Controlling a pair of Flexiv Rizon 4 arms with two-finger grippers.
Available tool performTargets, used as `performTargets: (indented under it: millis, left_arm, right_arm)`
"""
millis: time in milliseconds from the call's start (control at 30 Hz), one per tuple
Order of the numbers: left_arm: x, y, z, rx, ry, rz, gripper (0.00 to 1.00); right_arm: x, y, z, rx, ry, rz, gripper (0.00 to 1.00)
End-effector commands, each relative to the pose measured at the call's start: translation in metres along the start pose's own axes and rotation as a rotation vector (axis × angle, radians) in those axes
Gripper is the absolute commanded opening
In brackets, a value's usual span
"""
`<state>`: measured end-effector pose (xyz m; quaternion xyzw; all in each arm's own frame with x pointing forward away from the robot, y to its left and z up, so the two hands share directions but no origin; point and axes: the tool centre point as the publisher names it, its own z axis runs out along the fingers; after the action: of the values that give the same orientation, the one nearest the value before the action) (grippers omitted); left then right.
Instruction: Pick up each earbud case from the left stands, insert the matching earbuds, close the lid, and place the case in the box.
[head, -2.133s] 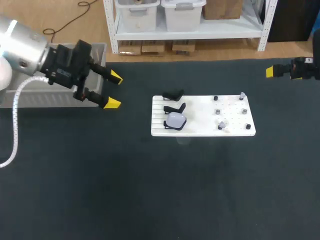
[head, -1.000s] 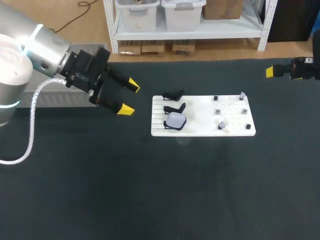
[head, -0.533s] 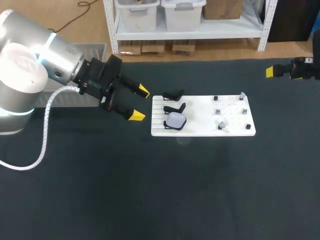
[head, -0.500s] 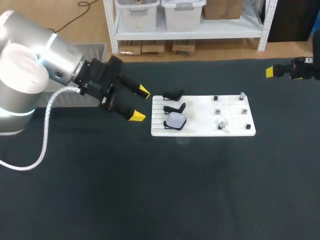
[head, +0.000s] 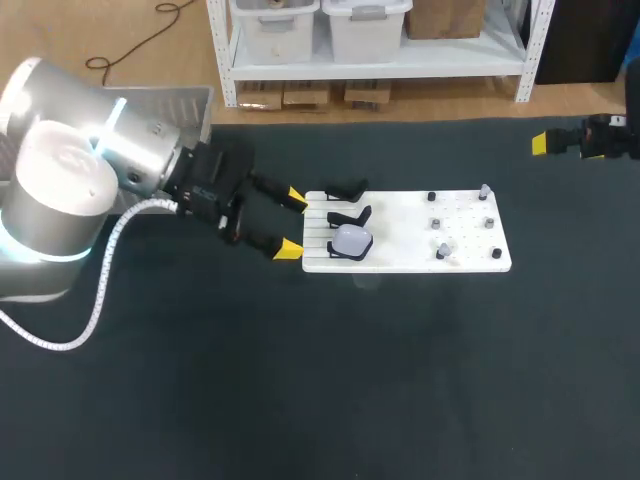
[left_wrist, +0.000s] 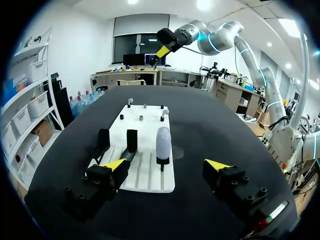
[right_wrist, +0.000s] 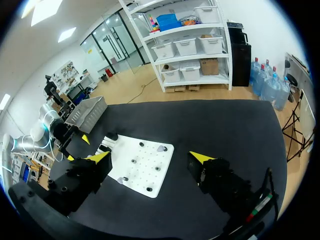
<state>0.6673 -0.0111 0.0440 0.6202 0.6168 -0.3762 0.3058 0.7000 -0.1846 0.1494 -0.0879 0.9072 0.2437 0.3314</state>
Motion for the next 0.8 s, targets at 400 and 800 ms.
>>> performTargets:
  millis: [400, 800]
  left_arm:
    - [0.008, 0.000, 0.031, -0.042, -0.043, -0.027, 1.00]
    - [0.000, 0.011, 0.048, -0.052, -0.053, 0.004, 0.65]
  right_arm:
    - [0.000, 0.000, 0.000, 0.000, 0.001, -0.001, 1.00]
    - [0.000, 0.000, 0.000, 0.000, 0.001, -0.001, 1.00]
